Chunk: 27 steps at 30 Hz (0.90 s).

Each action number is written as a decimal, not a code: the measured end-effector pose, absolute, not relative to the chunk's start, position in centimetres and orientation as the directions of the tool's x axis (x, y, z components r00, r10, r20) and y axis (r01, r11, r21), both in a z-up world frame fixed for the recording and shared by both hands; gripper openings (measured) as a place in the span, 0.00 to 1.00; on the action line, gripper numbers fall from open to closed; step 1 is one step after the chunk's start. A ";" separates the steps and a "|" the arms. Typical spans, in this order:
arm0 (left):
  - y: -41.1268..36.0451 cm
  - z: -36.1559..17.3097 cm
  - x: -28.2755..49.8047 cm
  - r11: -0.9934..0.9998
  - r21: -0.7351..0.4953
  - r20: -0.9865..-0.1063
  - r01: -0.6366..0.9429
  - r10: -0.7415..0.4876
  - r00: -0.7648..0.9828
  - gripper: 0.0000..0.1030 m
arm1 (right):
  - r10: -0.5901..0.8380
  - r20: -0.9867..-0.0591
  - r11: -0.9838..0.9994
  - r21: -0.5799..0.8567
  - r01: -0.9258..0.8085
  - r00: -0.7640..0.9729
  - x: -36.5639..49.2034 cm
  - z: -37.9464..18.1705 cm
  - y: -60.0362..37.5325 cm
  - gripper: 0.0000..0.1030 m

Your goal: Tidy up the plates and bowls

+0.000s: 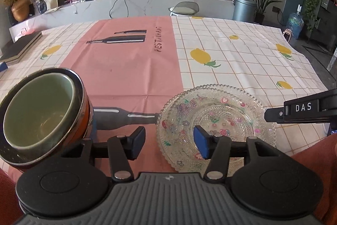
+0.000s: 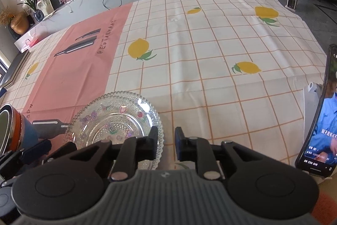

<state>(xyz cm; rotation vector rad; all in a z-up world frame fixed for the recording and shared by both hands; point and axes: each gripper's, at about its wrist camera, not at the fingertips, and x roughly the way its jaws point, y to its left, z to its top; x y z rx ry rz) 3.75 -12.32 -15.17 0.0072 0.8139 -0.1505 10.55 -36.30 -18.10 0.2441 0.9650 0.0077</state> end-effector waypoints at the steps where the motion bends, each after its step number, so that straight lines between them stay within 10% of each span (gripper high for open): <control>1: -11.9 -15.4 3.8 0.988 -0.084 -0.730 0.130 -0.150 0.667 0.60 | 0.117 -0.812 0.972 0.212 0.101 0.572 10.5 -18.1 -36.3 0.16; 10: -8.7 -17.1 4.4 0.928 -0.360 -0.703 0.100 -0.340 0.624 0.46 | 0.150 -0.814 0.968 0.236 0.084 0.561 10.6 -18.4 -36.4 0.01; 27: -9.6 -17.1 4.8 0.956 -0.277 -0.727 0.099 -0.276 0.628 0.22 | 0.146 -0.816 0.977 0.208 0.049 0.560 11.1 -18.7 -35.4 0.00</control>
